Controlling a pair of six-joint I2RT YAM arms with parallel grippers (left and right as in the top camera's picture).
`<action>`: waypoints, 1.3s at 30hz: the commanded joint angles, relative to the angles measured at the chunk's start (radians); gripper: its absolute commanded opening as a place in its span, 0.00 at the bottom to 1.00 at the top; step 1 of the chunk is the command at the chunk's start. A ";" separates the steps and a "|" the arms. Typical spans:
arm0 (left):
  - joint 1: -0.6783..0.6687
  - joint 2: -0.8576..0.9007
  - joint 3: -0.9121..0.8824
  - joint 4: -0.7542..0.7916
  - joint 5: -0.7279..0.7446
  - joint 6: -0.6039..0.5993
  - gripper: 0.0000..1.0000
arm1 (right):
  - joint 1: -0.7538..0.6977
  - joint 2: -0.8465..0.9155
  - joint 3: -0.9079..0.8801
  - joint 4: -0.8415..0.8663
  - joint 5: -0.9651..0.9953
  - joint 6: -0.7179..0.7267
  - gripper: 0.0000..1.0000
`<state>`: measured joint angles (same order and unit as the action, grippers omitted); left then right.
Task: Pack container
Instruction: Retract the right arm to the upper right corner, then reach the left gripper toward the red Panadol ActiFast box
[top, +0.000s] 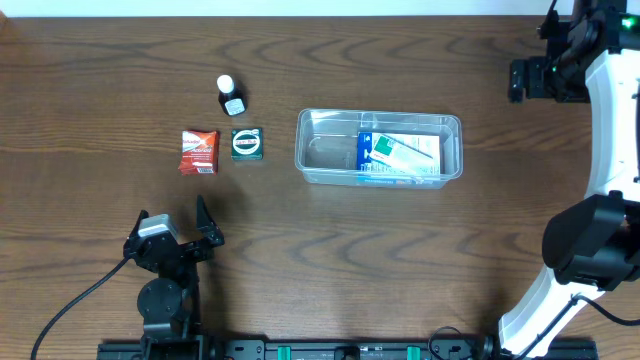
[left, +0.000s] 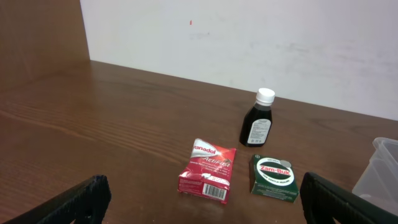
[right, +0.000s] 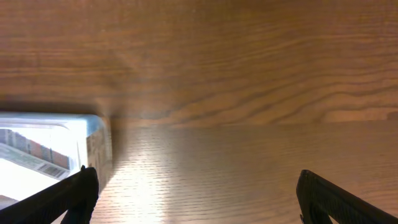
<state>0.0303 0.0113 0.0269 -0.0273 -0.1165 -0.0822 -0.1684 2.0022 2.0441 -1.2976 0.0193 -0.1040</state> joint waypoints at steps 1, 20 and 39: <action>0.004 -0.001 -0.023 -0.032 -0.023 -0.005 0.98 | -0.003 -0.021 0.016 -0.001 -0.001 0.025 0.99; 0.004 0.082 0.117 -0.215 0.157 -0.053 0.98 | -0.003 -0.021 0.016 -0.001 -0.001 0.025 0.99; 0.004 1.133 0.986 -0.664 0.270 0.002 0.98 | -0.002 -0.021 0.016 -0.001 -0.001 0.025 0.99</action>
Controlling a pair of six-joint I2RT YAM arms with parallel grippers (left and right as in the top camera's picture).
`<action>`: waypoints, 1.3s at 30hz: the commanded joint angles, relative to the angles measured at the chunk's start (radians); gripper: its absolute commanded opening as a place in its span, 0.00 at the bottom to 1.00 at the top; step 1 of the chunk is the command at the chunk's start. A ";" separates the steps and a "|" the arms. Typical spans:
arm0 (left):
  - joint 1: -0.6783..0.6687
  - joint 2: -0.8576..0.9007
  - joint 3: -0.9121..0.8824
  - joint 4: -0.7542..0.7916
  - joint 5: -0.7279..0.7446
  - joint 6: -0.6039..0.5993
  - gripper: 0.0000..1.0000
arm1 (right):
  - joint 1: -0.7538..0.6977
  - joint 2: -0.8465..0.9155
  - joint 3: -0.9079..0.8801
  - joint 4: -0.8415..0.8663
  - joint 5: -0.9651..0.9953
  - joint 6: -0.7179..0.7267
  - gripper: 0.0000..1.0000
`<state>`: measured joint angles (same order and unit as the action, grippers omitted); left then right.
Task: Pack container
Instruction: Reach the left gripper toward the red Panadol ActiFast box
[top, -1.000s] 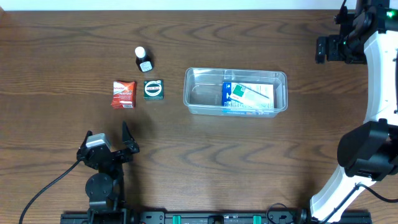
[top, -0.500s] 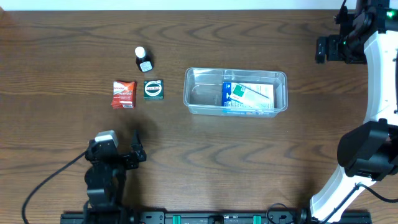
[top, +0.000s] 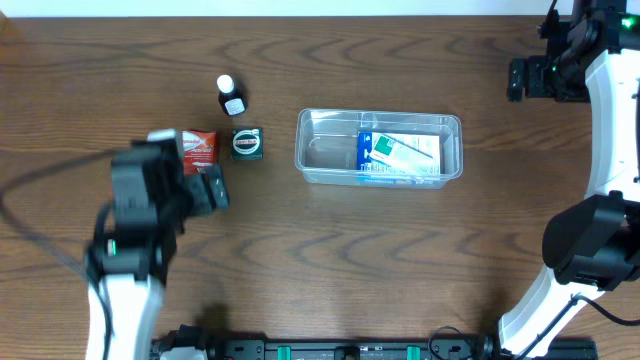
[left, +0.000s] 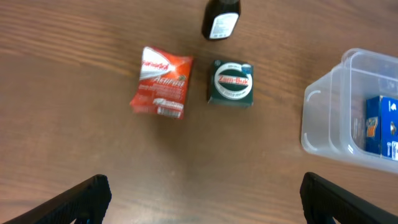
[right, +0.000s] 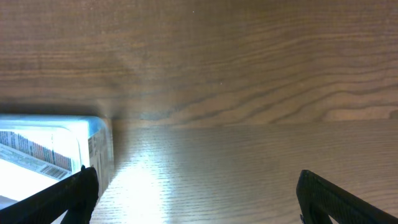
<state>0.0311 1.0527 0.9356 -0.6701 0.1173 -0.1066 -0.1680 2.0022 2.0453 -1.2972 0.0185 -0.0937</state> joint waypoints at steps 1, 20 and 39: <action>0.003 0.128 0.090 -0.021 0.037 0.026 0.98 | -0.003 -0.021 0.015 -0.001 0.000 0.014 0.99; 0.059 0.534 0.347 -0.203 0.059 0.069 0.98 | -0.003 -0.021 0.015 -0.001 0.000 0.014 0.99; 0.123 1.022 0.846 -0.568 0.055 0.104 0.98 | -0.003 -0.021 0.015 -0.001 0.000 0.014 0.99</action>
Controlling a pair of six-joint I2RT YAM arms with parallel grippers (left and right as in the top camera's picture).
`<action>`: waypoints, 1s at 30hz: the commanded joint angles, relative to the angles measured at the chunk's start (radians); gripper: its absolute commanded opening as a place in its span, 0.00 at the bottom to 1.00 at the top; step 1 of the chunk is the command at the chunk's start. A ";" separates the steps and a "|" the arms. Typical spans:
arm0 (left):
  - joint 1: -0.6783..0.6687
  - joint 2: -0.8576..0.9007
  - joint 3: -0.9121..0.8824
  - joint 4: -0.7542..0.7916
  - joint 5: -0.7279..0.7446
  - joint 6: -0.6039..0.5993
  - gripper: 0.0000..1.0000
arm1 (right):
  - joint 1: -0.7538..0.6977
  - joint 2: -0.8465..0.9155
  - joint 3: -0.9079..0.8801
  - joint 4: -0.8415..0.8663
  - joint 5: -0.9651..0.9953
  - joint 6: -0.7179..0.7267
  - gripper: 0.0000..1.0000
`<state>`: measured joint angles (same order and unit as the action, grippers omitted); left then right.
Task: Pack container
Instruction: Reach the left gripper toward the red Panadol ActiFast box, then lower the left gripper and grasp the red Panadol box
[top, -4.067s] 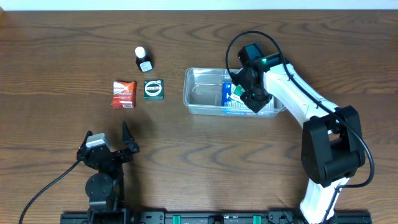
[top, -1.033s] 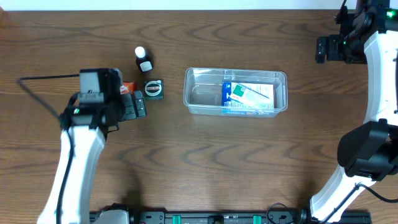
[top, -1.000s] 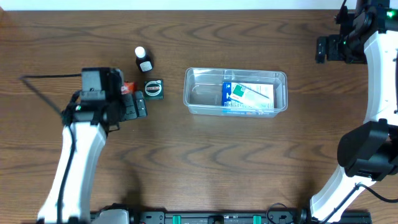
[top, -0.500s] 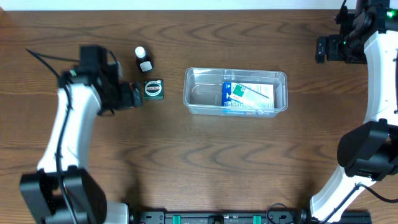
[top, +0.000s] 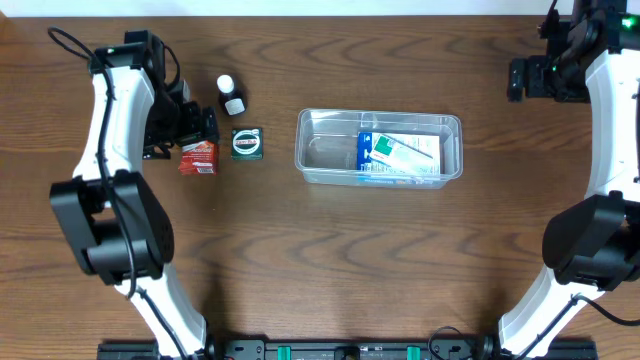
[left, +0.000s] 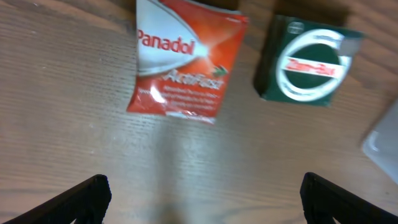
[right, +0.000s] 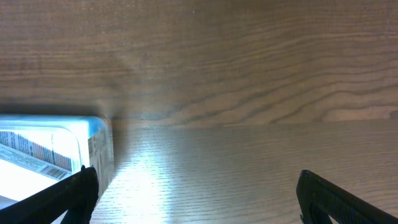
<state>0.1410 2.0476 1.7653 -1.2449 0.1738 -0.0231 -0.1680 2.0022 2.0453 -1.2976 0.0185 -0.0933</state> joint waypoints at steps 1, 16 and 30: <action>0.013 0.040 0.016 0.018 -0.001 0.031 0.98 | -0.003 -0.021 0.015 -0.001 0.000 0.014 0.99; 0.013 0.129 0.016 0.111 -0.010 0.080 0.98 | -0.003 -0.021 0.015 -0.001 0.000 0.014 0.99; 0.013 0.181 0.014 0.184 -0.085 0.083 0.98 | -0.003 -0.021 0.015 -0.001 0.000 0.014 0.99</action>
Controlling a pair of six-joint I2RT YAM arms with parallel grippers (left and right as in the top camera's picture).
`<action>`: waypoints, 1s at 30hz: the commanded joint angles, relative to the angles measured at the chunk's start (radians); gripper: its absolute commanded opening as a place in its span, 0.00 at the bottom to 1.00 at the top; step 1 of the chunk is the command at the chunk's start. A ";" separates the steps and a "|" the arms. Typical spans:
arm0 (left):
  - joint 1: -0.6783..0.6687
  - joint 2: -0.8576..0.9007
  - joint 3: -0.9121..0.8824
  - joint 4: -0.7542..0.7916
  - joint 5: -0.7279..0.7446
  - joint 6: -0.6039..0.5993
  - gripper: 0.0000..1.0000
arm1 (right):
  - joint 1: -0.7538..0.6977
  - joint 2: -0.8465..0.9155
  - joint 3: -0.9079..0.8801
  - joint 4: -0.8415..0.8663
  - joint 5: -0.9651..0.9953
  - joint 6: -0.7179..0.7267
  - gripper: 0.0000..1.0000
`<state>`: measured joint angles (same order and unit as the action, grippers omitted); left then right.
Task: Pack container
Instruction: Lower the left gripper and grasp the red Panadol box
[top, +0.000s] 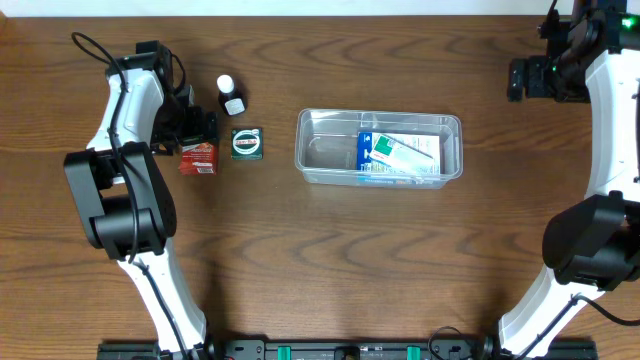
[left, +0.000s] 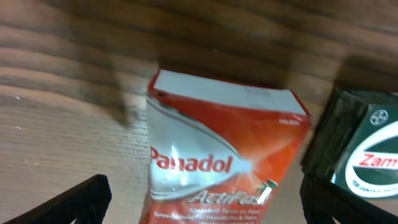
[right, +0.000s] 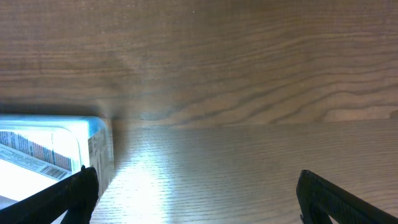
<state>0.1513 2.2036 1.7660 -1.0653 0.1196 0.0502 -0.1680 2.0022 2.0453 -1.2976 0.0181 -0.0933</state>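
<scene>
A red Panadol box (left: 224, 168) lies flat on the table, and my left gripper (left: 200, 205) hangs open low over it, fingers wide on both sides. In the overhead view the left gripper (top: 185, 128) covers the top of the red Panadol box (top: 198, 160). A green Zam-Buk box (top: 247, 144) lies just right of it, its edge also showing as the green box (left: 367, 162). A small dark bottle (top: 231, 97) stands behind. The clear container (top: 312, 160) holds a blue and white box (top: 398, 152). My right gripper (right: 196, 199) is open over bare table.
The right arm (top: 600, 130) stands along the table's right side, its gripper (top: 540, 78) at the far right corner. The container's corner (right: 93, 149) shows at the left of the right wrist view. The left arm (top: 120, 200) runs down the left side.
My left gripper has come lower and closer onto the Panadol box, which now fills its view. The right arm and all objects have stayed put.
My left gripper was open near the table's front, facing the three small items. Then it stood above and in front of them. Then it hung over the Panadol box, and now lower still. The right gripper stayed open at the far right.
</scene>
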 joint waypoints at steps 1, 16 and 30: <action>0.003 0.030 0.014 0.010 -0.031 0.010 0.98 | -0.003 -0.021 0.015 -0.001 0.000 0.014 0.99; -0.004 0.045 -0.004 0.010 -0.030 0.009 0.98 | -0.003 -0.021 0.015 -0.001 0.000 0.014 0.99; -0.005 0.045 -0.020 0.013 -0.023 -0.032 0.83 | -0.003 -0.021 0.015 -0.001 0.000 0.014 0.99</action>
<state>0.1474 2.2353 1.7599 -1.0473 0.1013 0.0475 -0.1680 2.0022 2.0453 -1.2976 0.0181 -0.0937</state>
